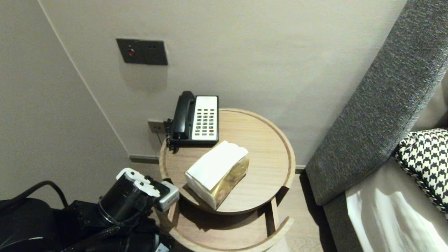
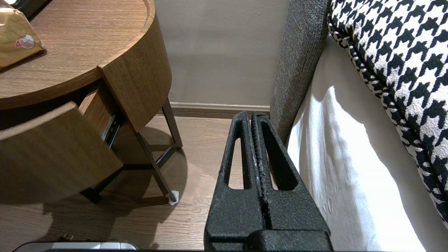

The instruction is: Close the nightstand drawer

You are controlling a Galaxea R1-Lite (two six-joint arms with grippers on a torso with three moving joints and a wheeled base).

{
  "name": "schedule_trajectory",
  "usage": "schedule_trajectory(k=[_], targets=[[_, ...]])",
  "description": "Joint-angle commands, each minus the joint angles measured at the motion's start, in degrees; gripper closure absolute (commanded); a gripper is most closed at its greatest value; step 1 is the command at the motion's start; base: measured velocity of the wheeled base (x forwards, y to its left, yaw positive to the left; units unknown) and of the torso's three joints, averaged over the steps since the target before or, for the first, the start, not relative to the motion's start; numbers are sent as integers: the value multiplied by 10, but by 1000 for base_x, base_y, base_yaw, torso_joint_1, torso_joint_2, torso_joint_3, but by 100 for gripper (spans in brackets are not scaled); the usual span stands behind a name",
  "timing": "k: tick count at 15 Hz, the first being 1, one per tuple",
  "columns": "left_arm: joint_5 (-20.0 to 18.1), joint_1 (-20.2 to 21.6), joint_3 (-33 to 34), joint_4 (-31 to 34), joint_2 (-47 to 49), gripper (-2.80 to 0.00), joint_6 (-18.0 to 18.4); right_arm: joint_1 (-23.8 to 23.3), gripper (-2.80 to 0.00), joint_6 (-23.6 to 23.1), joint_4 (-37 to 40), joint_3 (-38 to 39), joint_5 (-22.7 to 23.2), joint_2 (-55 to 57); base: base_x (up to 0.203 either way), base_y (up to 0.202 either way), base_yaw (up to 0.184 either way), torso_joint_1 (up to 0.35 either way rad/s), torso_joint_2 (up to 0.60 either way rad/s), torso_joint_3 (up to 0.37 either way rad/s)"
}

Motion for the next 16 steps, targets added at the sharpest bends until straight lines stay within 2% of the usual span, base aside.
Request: schedule_trajectory(k=[1,6,9,16], targets=[[-1,15,-14,-6,10,0,-1,0,0,0,0,23,0,0,0,0,0,0,0,0],[-1,36,-39,-43,29,0,-4,0,0,0,0,23,0,0,0,0,0,0,0,0],[4,37,-52,-65,44,0,-25,-1,0,0,0,23,0,0,0,0,0,0,0,0],[4,45,-63,-65,47,0,-24,0,0,0,0,23,0,0,0,0,0,0,0,0]])
